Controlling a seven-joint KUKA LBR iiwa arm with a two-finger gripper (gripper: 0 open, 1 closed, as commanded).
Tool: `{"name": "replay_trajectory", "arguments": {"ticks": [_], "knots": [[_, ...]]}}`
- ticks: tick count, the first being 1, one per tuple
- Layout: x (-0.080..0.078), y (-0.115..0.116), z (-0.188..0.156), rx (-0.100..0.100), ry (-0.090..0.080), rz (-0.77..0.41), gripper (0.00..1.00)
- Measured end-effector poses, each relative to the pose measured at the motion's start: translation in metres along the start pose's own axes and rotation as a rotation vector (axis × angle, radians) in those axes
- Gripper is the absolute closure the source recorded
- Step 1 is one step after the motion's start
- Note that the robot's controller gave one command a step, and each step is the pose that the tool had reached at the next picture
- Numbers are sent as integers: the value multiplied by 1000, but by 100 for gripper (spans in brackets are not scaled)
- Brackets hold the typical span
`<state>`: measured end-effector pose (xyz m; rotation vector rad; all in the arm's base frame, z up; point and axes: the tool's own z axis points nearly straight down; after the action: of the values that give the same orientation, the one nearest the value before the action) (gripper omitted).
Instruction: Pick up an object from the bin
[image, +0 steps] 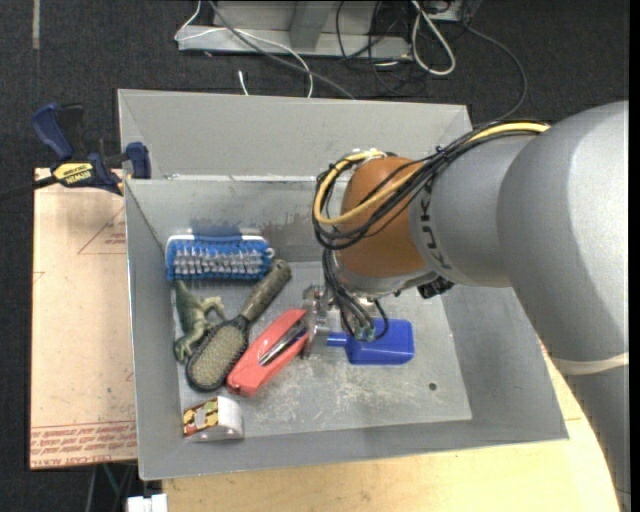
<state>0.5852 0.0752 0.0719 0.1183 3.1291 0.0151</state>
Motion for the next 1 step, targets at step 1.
{"name": "replay_trajectory", "arguments": {"ticks": [1], "knots": [[0,0,-3,0,-1,-1,100]]}}
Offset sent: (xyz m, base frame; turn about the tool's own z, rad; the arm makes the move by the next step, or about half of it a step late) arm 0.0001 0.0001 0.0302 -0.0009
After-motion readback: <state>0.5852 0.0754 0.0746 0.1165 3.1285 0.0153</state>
